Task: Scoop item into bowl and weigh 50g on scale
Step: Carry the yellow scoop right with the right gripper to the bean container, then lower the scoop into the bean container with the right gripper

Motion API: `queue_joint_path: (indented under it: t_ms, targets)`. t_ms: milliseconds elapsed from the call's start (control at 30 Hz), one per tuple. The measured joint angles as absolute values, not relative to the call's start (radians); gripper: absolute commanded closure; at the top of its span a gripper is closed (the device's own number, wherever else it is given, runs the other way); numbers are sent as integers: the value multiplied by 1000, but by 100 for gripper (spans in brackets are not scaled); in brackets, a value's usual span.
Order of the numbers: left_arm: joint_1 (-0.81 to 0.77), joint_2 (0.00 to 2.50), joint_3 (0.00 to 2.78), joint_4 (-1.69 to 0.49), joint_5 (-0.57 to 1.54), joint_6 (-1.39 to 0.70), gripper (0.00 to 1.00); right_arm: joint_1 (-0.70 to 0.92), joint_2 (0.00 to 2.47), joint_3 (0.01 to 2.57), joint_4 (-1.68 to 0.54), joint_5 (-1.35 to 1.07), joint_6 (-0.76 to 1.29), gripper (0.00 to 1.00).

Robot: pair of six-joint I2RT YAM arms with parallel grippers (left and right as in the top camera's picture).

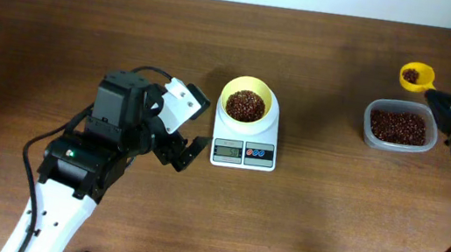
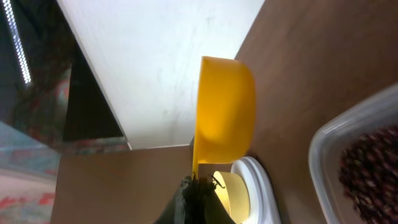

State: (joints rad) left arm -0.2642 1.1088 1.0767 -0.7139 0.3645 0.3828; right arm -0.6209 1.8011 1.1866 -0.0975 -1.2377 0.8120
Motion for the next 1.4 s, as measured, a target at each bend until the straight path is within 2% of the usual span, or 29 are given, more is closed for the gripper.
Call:
queue_joint_path:
  t_ms: [167, 333, 500, 767, 867, 1133, 1400]
  targets:
    - [-264, 1109, 1077, -714, 364, 383, 1, -691, 1750, 1195, -304, -1228, 670, 96]
    - [-264, 1109, 1077, -714, 364, 383, 1, -694, 1750, 1195, -369, -1230, 585, 96]
    - [-264, 1109, 1077, -714, 364, 383, 1, -694, 1750, 1195, -487, -1216, 360, 96]
    - [-264, 1109, 1077, -714, 364, 383, 1, -694, 1749, 1195, -701, -1002, 21, 96]
    - [-264, 1109, 1077, -714, 364, 383, 1, -694, 1749, 1195, -756, -891, -45, 96]
    - [-264, 1109, 1077, -714, 364, 383, 1, -693, 1742, 1199, -798, -767, -215, 96]
    - [-264, 1109, 1077, -714, 364, 383, 1, -692, 1742, 1200, -801, -687, -259, 96]
